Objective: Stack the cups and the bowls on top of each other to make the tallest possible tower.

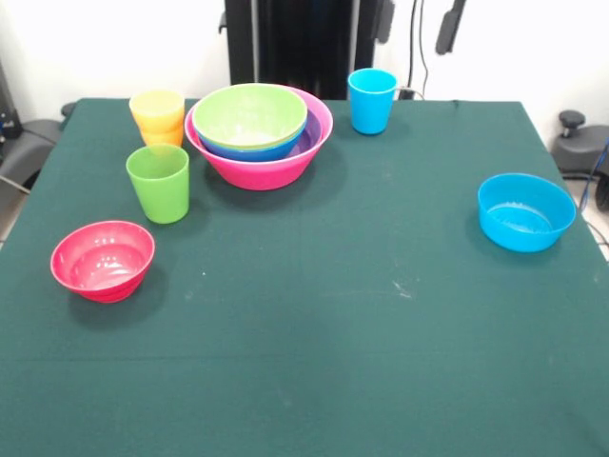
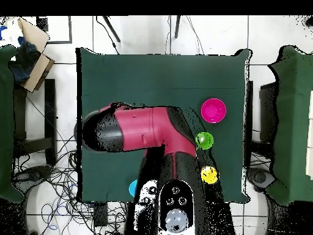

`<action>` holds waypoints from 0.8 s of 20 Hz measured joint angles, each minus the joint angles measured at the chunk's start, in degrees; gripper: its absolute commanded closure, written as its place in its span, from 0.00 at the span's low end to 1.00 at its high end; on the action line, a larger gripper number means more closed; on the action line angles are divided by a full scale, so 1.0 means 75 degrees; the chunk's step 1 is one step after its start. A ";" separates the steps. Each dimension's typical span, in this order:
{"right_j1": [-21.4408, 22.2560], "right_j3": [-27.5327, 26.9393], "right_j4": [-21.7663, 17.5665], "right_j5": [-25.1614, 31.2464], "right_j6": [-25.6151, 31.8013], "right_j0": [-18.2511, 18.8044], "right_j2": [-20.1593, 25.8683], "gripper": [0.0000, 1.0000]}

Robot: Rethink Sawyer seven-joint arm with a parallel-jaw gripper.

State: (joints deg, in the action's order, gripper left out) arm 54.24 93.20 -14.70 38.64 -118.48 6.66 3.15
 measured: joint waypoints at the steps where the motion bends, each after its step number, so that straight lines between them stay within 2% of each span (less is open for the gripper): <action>1: -0.0049 0.0000 -0.0003 -0.0071 0.0000 0.0039 -0.0002 0.00; 10: -0.0322 -0.0001 -0.0011 -0.0228 0.0000 0.0068 -0.0008 0.00; 16: -0.0769 -0.0549 -0.0014 -0.0039 0.0000 -0.0036 -0.0004 0.00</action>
State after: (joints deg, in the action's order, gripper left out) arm 48.48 89.08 -14.80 38.35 -118.48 6.39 3.12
